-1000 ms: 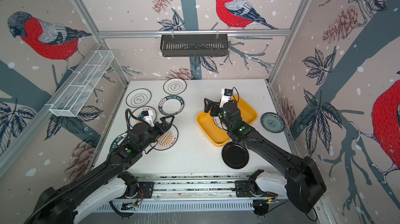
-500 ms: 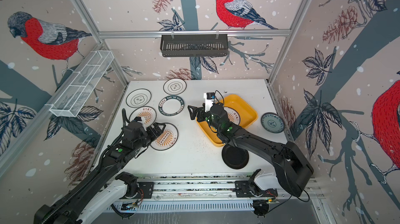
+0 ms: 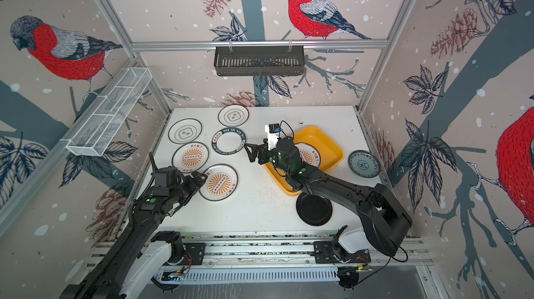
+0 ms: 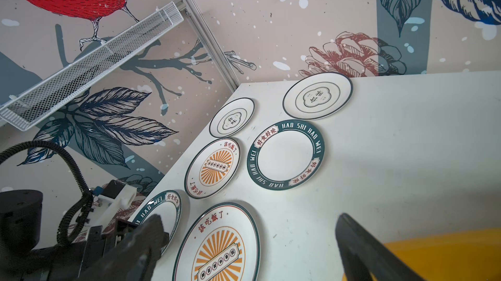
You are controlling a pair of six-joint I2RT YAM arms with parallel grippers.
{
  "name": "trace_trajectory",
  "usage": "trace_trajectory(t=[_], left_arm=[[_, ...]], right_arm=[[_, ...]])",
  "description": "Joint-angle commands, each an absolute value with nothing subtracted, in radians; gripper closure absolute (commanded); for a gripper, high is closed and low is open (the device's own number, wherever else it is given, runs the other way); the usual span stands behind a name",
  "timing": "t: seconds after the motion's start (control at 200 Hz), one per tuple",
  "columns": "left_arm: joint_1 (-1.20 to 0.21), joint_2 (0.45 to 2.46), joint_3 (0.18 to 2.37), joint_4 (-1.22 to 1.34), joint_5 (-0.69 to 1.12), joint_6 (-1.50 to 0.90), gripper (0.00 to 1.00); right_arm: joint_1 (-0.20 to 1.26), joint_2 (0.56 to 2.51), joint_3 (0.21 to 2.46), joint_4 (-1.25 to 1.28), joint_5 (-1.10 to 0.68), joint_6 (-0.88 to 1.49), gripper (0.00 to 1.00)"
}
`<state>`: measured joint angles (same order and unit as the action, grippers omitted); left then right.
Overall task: Place the plates into the plastic bin on the countertop
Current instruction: Pick up the plate from the middle-left of the table.
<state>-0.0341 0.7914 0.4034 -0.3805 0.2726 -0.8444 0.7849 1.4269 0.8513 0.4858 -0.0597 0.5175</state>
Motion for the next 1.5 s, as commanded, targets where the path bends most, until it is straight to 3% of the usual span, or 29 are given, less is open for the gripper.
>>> trace_trajectory(t=[0.0, 0.22, 0.61, 0.996, 1.491], left_arm=[[-0.027, 0.81, 0.374, -0.331, 0.318, -0.836, 0.08], [-0.018, 0.829, 0.319, -0.276, 0.325, -0.853, 0.09], [-0.006, 0.835, 0.197, -0.092, 0.38, -0.894, 0.23], [0.011, 0.88, 0.152, -0.014, 0.397, -0.908, 0.61], [0.021, 0.882, 0.131, -0.012, 0.379, -0.959, 0.92]], right_arm=[[0.779, 1.44, 0.868, 0.519, -0.08, 0.54, 0.0], [0.779, 1.473, 0.883, 0.518, -0.119, 0.563, 0.0], [0.778, 1.515, 0.921, 0.502, -0.132, 0.574, 0.0], [0.778, 1.532, 0.936, 0.489, -0.127, 0.583, 0.0], [0.775, 1.526, 0.918, 0.494, -0.107, 0.6, 0.0]])
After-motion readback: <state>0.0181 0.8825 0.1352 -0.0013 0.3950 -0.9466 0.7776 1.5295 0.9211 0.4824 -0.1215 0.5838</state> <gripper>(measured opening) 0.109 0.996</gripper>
